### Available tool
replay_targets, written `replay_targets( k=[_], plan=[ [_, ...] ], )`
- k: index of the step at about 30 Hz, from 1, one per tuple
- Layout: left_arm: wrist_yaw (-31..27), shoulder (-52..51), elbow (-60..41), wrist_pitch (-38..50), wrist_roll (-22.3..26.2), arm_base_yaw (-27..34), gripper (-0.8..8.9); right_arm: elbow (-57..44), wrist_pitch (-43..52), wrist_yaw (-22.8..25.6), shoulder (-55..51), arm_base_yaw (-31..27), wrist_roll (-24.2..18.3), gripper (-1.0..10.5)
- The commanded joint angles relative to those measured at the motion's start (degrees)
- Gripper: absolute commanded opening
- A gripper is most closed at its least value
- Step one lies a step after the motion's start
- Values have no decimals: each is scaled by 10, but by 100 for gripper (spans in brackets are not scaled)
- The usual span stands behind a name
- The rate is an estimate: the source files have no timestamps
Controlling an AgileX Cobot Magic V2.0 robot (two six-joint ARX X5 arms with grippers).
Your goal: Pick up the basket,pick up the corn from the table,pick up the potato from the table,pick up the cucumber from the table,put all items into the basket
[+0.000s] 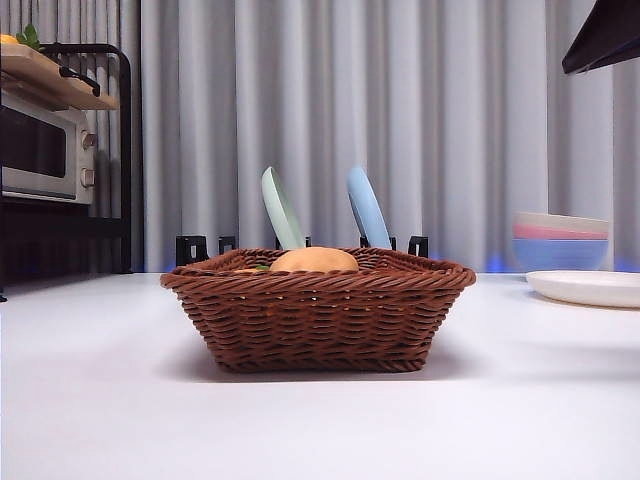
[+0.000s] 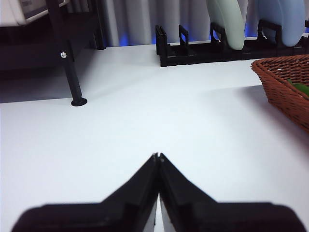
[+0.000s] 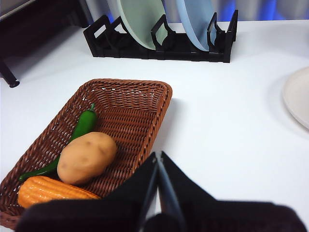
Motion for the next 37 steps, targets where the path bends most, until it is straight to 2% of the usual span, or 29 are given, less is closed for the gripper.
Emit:
replay_targets(
  k=[1, 18, 22, 26, 30, 32, 37],
  plan=[
    [-1, -2, -6, -2, 0, 2, -3, -4, 4, 0, -1, 0, 5, 2],
    [-1, -2, -6, -2, 0, 2, -3, -4, -4, 0, -1, 0, 1, 2],
    [-1, -2, -6, -2, 0, 2, -3, -9, -6, 15, -26, -10, -64, 2],
    [-2, -2, -7, -2, 0, 2, -3, -41, 45, 0, -66, -65, -110, 2],
    [-2, -2, -7, -2, 0, 2, -3, -115, 138, -84, -131, -149, -115, 2],
    [-2, -2, -7, -2, 0, 2, -3, -151, 169, -108, -164, -181, -115, 2],
    [-2, -2, -6, -2, 1, 2, -3, -217, 195, -110, -222, -226, -115, 2]
  ],
)
